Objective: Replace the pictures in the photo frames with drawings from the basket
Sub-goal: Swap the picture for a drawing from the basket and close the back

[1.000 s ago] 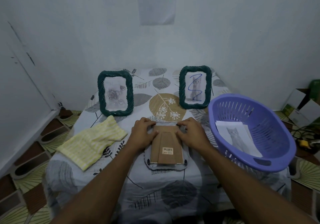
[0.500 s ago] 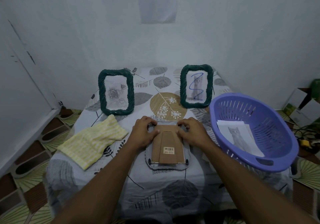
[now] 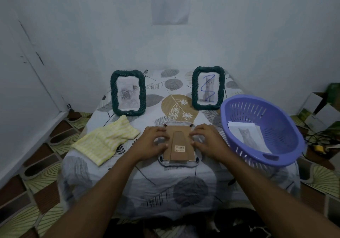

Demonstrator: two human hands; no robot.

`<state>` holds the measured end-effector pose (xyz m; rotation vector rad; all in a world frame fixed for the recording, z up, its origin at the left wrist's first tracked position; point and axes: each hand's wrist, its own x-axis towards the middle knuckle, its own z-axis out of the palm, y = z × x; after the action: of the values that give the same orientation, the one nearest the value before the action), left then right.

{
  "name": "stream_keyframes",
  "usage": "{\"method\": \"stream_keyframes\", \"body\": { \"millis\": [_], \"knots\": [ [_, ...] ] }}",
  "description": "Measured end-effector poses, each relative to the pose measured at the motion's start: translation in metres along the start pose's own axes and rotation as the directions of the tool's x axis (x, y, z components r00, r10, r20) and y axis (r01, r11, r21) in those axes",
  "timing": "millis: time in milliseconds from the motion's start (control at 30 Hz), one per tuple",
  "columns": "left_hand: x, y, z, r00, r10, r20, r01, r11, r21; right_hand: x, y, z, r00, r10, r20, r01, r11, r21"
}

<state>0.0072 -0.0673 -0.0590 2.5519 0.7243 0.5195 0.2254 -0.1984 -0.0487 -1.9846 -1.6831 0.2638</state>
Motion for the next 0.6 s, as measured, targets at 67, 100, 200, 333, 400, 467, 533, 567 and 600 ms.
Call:
{"method": "stream_keyframes", "body": {
  "millis": [67,100,200,333,400,467,533,567,600],
  "knots": [
    [-0.016,0.001,-0.005,0.998,-0.022,0.066,0.026,0.998,-0.059,-0.017,-0.003,-0.006,0.998,-0.027,0.059,0.028,0.999,-0.017],
    [-0.023,0.001,-0.007,0.996,-0.042,0.079,0.048,0.996,-0.080,-0.024,-0.004,-0.008,0.998,-0.018,0.063,0.018,1.000,-0.009],
    [-0.038,0.006,-0.007,0.997,-0.069,0.038,0.072,0.994,-0.088,-0.042,-0.008,-0.012,0.999,0.047,0.027,-0.047,0.999,0.004],
    [-0.049,0.022,-0.001,0.991,-0.128,-0.050,0.122,0.988,-0.096,-0.056,-0.014,-0.007,0.999,0.045,0.005,-0.044,0.999,-0.006],
    [-0.054,0.027,0.002,0.984,-0.150,-0.100,0.139,0.984,-0.111,-0.061,-0.016,-0.004,0.999,0.034,-0.013,-0.034,0.999,0.007],
    [-0.059,0.029,0.008,0.974,-0.183,-0.132,0.162,0.975,-0.153,-0.066,-0.016,-0.002,0.999,0.029,-0.026,-0.028,0.999,0.029],
    [-0.063,0.031,0.013,0.966,-0.211,-0.150,0.178,0.962,-0.206,-0.068,-0.016,-0.001,0.998,0.040,-0.037,-0.038,0.997,0.060],
    [-0.064,0.031,0.015,0.963,-0.220,-0.154,0.181,0.956,-0.232,-0.069,-0.016,0.000,0.998,0.049,-0.042,-0.046,0.996,0.077],
    [-0.065,0.031,0.018,0.962,-0.226,-0.156,0.182,0.950,-0.255,-0.069,-0.016,0.002,0.997,0.058,-0.047,-0.054,0.994,0.093]
  ]
}}
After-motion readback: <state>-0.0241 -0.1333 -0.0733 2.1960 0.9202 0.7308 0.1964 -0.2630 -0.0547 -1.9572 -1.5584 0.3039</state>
